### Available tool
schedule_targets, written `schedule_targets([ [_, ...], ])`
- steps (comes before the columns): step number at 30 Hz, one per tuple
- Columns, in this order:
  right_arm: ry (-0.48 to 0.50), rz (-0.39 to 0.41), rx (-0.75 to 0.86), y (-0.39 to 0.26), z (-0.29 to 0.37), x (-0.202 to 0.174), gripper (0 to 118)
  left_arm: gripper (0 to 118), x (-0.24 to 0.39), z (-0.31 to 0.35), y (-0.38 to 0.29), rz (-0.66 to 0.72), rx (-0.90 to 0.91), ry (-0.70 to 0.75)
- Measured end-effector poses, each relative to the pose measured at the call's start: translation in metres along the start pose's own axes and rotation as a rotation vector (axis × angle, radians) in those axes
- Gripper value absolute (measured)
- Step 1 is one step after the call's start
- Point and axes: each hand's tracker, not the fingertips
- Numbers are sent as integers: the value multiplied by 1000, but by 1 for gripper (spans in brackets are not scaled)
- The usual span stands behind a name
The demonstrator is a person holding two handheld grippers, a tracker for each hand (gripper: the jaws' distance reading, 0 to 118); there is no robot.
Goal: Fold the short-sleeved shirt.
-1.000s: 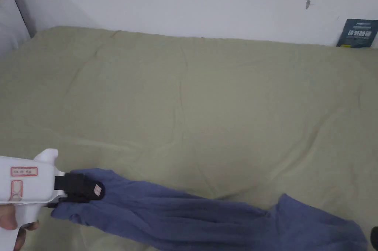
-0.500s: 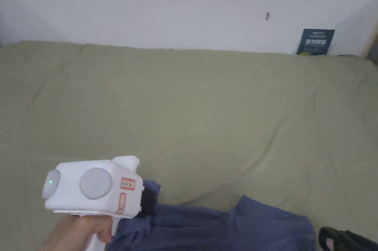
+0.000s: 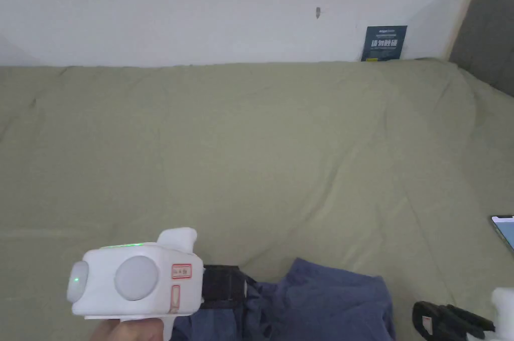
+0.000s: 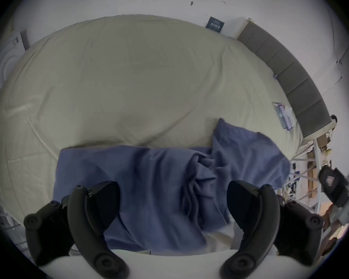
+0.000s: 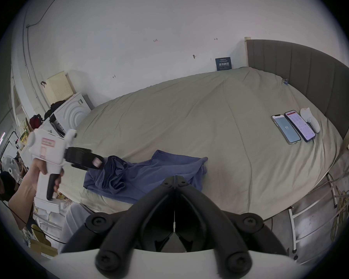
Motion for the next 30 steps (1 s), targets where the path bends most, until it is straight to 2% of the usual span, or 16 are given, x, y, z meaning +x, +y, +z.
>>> schedule_targets([
  [1, 2, 1, 2, 0, -1, -1, 1, 106, -10, 17, 0, 21, 42, -32],
  [2, 5, 0, 3, 0, -1, -2, 1, 98, -24, 21, -6, 30, 53, -53],
  [3, 12, -2, 1, 1, -2, -4, 1, 74, -37, 34, -9, 41, 95, -63],
  [4, 20, -2, -1, 2, -3, -5, 1, 1, -47, 38, -11, 47, 114, -56],
  [5, 23, 0, -2, 3, -5, -8, 1, 0, -63, 43, -11, 55, 142, -15],
  [6, 24, 4, -4, 3, -6, -10, 1, 0, -75, 37, -17, 101, 71, -52],
  [8, 28, 15, -10, 4, -9, -13, 1, 0, -91, 30, -24, 174, 66, -116],
  [10, 33, 21, -16, 4, -10, -16, 1, 0, -97, 9, -22, 252, -25, -161],
  [13, 34, 18, -26, 4, -11, -20, 1, 0, -83, -34, -20, 217, -69, -175],
  [16, 35, 17, -39, 2, -13, -21, 1, 0, -56, -86, -25, 206, -156, -258],
  [18, 24, 19, -48, 1, -15, -20, 1, 0, -34, -112, -32, 283, -189, -381],
  [21, 12, 10, -59, -1, -18, -16, 1, 0, -23, -140, -35, 230, -179, -330],
  [23, 12, 4, -61, -1, -18, -15, 1, 0, -35, -137, -35, 334, -171, -395],
  [24, 14, 0, -64, -1, -19, -15, 1, 0, -40, -132, -34, 342, -182, -410],
  [28, 28, -3, -66, 1, -23, -17, 1, 0, -50, -100, -27, 255, -157, -313],
  [30, 34, 2, -61, 3, -24, -21, 1, 0, -61, -76, -24, 246, -147, -315],
])
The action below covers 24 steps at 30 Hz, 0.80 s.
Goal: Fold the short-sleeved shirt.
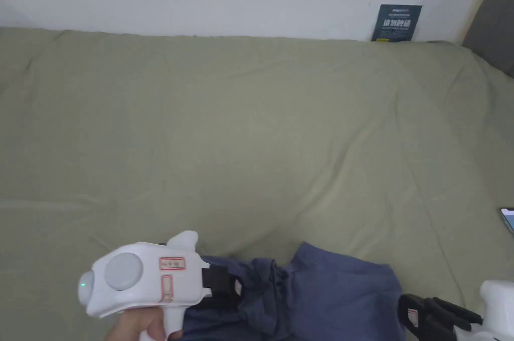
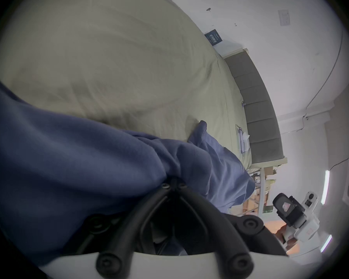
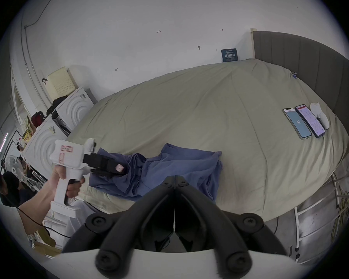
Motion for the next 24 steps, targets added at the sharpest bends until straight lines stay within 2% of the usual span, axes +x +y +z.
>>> schedule_targets([
  [3, 30, 3, 7, 3, -2, -7, 1, 0, -16, 51, 0, -55, 63, 107],
  [6, 56, 9, 7, 5, -7, -15, 1, 0, -46, 98, -3, -22, 111, 164],
  [10, 74, 17, 4, 7, -14, -25, 1, 0, -67, 137, -7, 19, 181, 131],
  [13, 79, 29, -4, 7, -16, -32, 1, 0, -71, 140, -9, 34, 191, 122],
  [14, 79, 32, -7, 6, -16, -34, 1, 10, -72, 138, -8, 32, 194, 121],
  [15, 79, 34, -11, 6, -16, -35, 1, 41, -74, 135, -8, 30, 194, 117],
  [16, 76, 35, -14, 6, -16, -36, 1, 102, -76, 127, -6, -3, 172, 59],
  [17, 73, 35, -14, 5, -17, -36, 1, 118, -79, 119, -5, -4, 136, 4],
  [19, 68, 30, -11, 4, -16, -35, 1, 118, -82, 104, -3, 12, 58, -142],
  [20, 65, 25, -12, 4, -16, -34, 1, 118, -92, 96, 2, 50, 78, -131],
  [23, 50, 6, -14, 3, -16, -29, 1, 118, -104, 69, 14, 33, 76, -127],
  [24, 43, -1, -16, 3, -15, -27, 1, 118, -91, 60, 13, 39, 62, -148],
])
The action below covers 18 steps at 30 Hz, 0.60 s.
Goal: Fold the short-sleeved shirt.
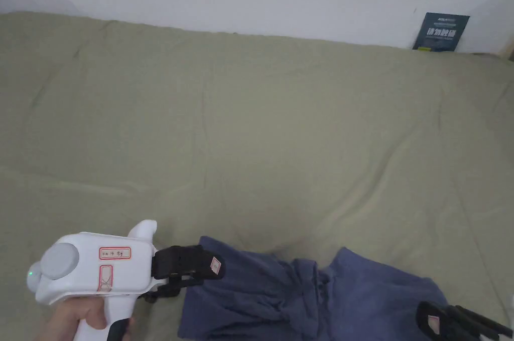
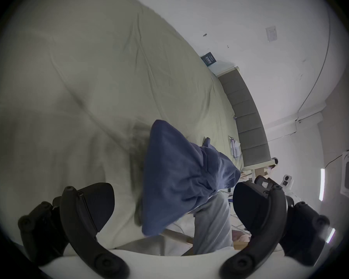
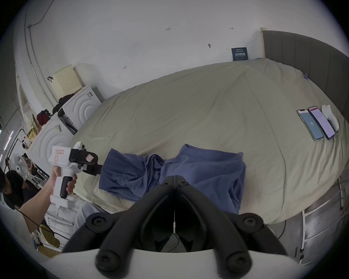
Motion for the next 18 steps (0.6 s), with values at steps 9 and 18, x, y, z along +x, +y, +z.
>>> schedule_targets([
  [9, -10, -92, 30, 1, 10, 15, 1, 10, -39, -38, -1, 6, -17, -22],
  [18, -16, -39, 65, 11, 18, 12, 1, 10, -15, 46, -10, -44, 117, 31],
])
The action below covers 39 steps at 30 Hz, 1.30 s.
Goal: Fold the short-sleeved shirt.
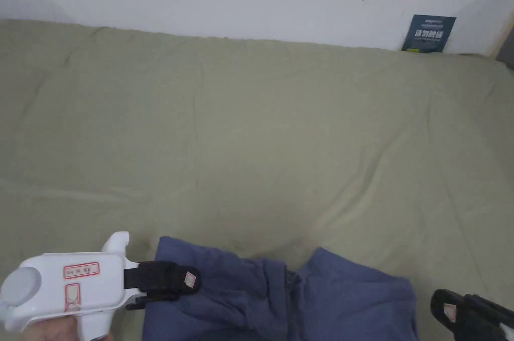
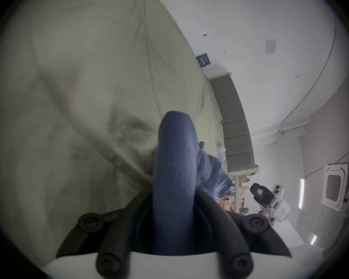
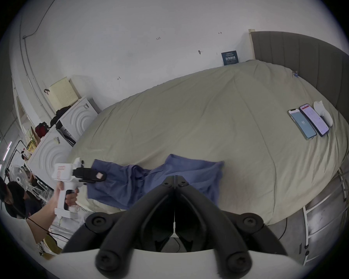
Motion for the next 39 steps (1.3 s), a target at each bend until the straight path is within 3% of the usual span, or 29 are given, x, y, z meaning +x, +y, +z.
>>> schedule_targets([
  [3, -17, 32, 9, 5, -2, -1, 1, 10, 10, 53, -1, -24, 47, 74],
  [8, -55, 98, 30, 9, -6, -4, 1, 10, 42, 121, -1, -61, 150, 339],
  [9, -101, 116, 35, 9, -7, -6, 1, 10, 50, 123, -5, 24, 103, 316],
  [11, -129, 134, 44, 9, -9, -8, 1, 10, 61, 126, 0, 45, 100, 383],
  [13, -234, 171, 50, 9, -11, -12, 1, 10, 80, 116, -2, 39, 87, 407],
  [15, -264, 194, 52, 7, -11, -11, 1, 10, 99, 103, -1, -44, 72, 476],
  [21, -243, 161, 41, 2, -3, -4, 1, 10, 168, 43, -5, -158, 8, 551],
  [30, -216, 126, 31, -4, 2, 8, 1, 11, 212, -93, -35, -381, -167, 705],
  [31, -211, 116, 27, -4, 1, 10, 1, 21, 212, -113, -41, -425, -203, 712],
  [32, -197, 93, 17, -4, 1, 11, 1, 50, 210, -127, -45, -418, -203, 709],
  [33, -168, 48, -3, -4, 0, 12, 1, 95, 207, -142, -49, -454, -190, 684],
  [34, -135, 12, -7, -2, 1, 13, 1, 118, 206, -158, -53, -484, -221, 665],
  [36, -119, -15, 13, -1, 5, 13, 1, 117, 208, -158, -56, -470, -203, 700],
  [39, -123, 2, 27, 1, 8, 10, 1, 117, 213, -129, -49, -410, -141, 595],
])
